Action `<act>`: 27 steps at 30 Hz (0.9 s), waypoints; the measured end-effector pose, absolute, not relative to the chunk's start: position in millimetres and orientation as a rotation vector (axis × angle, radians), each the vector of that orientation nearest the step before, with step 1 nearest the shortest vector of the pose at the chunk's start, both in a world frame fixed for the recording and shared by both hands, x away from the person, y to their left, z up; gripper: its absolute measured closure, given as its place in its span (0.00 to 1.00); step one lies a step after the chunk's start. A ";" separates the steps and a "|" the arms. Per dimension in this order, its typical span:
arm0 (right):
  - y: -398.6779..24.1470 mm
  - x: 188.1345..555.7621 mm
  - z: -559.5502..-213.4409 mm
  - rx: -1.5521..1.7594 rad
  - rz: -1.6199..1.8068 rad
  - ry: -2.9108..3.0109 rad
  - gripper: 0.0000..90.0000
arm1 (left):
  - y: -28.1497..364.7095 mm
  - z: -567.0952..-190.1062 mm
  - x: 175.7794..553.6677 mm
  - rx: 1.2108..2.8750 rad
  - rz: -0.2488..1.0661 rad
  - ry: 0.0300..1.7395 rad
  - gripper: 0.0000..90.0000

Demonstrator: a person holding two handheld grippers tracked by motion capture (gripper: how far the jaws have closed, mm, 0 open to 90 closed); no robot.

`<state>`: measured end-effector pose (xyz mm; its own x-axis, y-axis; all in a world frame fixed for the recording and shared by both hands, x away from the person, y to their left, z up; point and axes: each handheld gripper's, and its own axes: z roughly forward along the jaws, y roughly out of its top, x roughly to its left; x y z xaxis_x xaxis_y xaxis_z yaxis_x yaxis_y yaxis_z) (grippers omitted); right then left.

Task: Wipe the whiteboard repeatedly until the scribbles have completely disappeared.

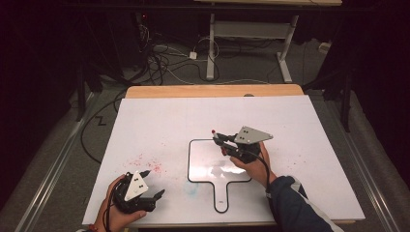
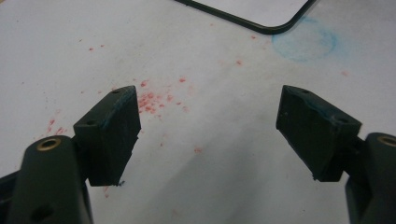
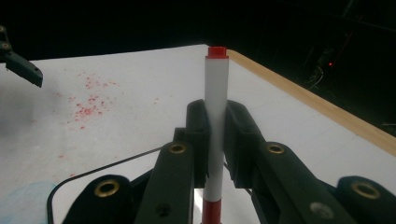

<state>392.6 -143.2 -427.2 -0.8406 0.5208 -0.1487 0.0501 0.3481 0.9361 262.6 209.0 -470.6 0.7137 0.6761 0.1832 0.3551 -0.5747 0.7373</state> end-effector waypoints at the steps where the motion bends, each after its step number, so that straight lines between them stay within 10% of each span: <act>1: -148.5 390.4 -424.0 0.504 1.502 2.186 0.91 | 209.2 -470.6 262.8 2.220 0.594 0.779 0.23; 27: -223.8 335.1 -409.8 0.808 1.425 2.112 0.90 | 197.5 -468.1 284.7 2.210 0.568 0.712 0.23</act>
<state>335.1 -223.8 -409.8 -0.7191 0.6929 -0.0523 0.2109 0.2894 0.9337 284.7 197.5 -468.1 0.7485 0.6391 0.1771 0.3144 -0.5771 0.7537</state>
